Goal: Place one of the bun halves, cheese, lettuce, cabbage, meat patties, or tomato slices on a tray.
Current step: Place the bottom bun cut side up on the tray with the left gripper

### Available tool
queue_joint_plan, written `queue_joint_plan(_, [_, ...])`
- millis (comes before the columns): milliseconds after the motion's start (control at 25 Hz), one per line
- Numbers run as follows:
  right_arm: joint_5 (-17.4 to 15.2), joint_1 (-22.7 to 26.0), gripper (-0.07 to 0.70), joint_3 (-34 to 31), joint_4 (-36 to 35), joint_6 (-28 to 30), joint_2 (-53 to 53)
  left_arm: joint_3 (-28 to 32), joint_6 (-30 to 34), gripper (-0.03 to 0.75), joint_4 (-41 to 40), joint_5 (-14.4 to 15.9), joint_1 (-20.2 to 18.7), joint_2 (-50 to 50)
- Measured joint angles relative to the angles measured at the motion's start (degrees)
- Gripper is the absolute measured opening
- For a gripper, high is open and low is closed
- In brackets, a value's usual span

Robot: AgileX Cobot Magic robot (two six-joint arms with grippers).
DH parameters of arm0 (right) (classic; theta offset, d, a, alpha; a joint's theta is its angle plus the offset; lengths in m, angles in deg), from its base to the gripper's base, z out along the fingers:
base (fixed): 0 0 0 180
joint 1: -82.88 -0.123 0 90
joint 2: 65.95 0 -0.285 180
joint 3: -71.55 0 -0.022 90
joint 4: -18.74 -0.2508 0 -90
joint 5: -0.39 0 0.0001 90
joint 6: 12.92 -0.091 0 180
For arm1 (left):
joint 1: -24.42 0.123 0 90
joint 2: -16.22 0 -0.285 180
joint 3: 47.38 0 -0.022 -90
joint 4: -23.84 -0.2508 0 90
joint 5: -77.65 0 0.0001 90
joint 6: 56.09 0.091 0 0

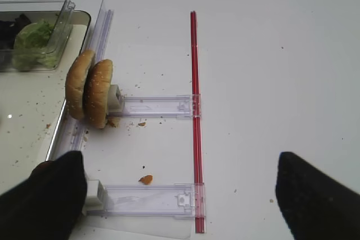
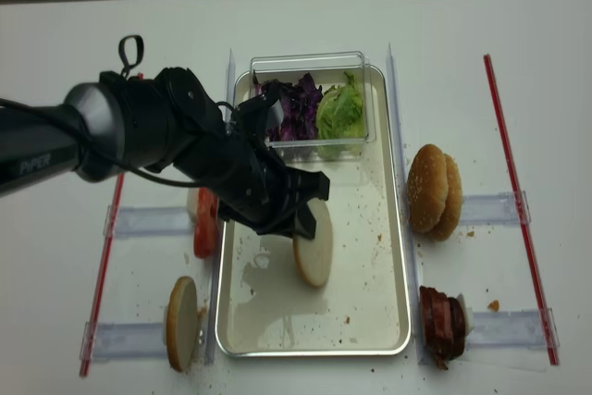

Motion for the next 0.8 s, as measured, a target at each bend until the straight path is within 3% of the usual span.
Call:
queue_joint_plan(240, [0.0,0.0,0.692,0.0,0.0,0.0,0.0,0.0,-2.9,0.366,-3.5,0.8,0.0,0.0])
queue_joint_plan(320, [0.0,0.0,0.692,0.0,0.0,0.0,0.0,0.0,-3.3,0.409,-4.2,1.1,0.0,-0.1])
queue_joint_plan(800, [0.0,0.0,0.692,0.0,0.0,0.0,0.0,0.0,-3.6,0.438,-4.3,1.4,0.0,-0.1])
